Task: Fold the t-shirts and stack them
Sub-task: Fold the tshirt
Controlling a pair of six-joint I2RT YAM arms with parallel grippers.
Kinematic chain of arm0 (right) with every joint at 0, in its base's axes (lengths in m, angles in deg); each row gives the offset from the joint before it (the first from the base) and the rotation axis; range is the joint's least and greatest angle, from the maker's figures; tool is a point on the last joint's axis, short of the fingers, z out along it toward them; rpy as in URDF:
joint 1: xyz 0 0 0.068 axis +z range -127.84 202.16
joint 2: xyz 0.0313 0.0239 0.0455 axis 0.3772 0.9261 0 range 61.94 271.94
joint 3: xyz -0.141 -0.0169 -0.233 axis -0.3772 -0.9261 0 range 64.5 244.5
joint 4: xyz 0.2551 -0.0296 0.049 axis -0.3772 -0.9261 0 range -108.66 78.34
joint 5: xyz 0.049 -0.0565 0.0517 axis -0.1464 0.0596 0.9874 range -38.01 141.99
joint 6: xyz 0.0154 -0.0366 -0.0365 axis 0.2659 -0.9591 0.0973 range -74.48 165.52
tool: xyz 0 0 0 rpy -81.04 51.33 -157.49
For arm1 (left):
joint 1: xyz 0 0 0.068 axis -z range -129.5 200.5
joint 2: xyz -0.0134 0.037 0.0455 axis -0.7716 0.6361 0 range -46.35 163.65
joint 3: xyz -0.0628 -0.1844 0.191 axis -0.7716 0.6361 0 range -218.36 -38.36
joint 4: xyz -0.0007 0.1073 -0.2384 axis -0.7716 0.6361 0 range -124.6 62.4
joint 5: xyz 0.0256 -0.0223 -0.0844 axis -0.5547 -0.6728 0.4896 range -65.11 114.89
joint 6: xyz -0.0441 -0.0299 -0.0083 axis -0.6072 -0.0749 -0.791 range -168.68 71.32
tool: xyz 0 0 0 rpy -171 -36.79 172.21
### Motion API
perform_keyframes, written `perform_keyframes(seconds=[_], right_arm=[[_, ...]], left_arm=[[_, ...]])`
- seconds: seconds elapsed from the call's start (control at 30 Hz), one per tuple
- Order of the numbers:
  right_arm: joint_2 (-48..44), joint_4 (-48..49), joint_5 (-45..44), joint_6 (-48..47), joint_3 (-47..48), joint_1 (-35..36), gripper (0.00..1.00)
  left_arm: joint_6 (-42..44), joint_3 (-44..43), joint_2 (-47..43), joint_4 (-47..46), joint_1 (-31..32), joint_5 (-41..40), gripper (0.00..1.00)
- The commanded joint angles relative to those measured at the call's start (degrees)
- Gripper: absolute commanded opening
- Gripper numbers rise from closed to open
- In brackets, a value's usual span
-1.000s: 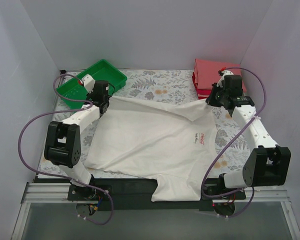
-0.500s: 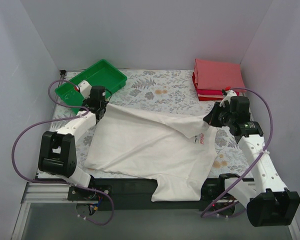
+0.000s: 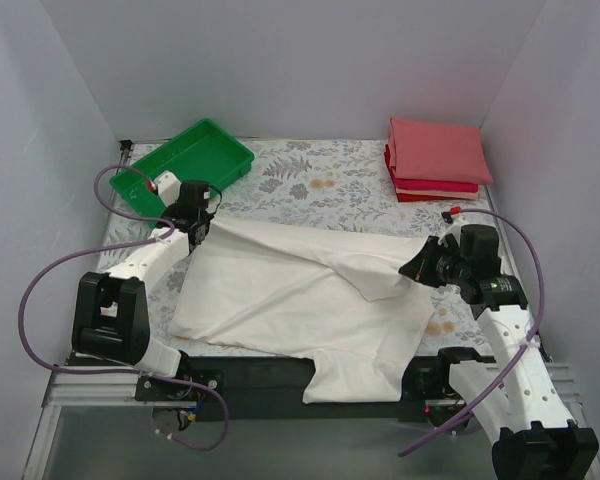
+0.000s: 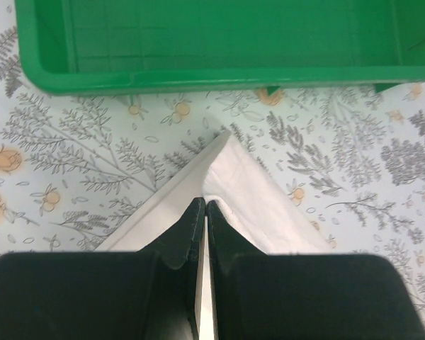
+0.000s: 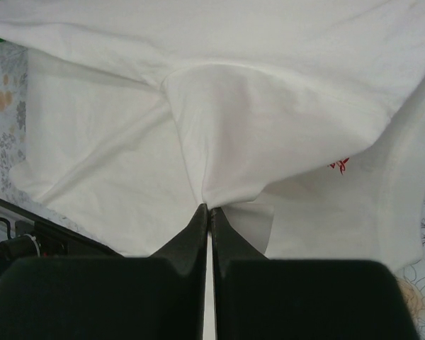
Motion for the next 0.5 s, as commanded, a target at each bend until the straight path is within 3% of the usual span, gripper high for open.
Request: perform_keyframes(seconds=[0.0,0.13,0.17,0.23,0.27,0.3,0.43,0.47], right_arm=[[-1.33,-1.57,1.81,2.24,-2.47,-0.05,0.03],[-2.83,-1.49,1.73,4.34,-7.48,-0.05,0.05],[-3.09,-1.49,1.64,4.52,-9.40,-0.05,0.09],[-3.80,-1.49,-0.63,4.79,-10.99,-0.05,0.11],[-3.89,-1.49,-2.30,4.70,-12.31,-0.14,0.14],[-3.80,-1.40,-6.06,4.70,-12.75,-0.05,0.18],[-1.69,0.18,-10.84,2.34,-13.11,-0.05,0.28],[-0.91,0.27,-10.93,1.63,-12.76,-0.05,0.37]], left_arm=[[-1.93,1.00,-2.95,4.39,-0.41,-3.14,0.00],[-3.87,1.97,-1.81,7.39,-0.41,-2.61,0.00],[-4.40,2.14,-1.63,8.43,-0.41,-2.88,0.07],[-6.06,2.06,-1.28,9.93,-0.41,-3.67,0.33],[-7.03,1.53,-0.93,12.55,-0.41,-3.76,0.52],[-8.61,0.57,-0.92,15.01,-0.41,-3.58,0.61],[-10.03,-1.11,-3.81,17.24,0.29,2.21,0.68],[-9.25,-0.76,-4.69,16.28,0.73,3.09,0.68]])
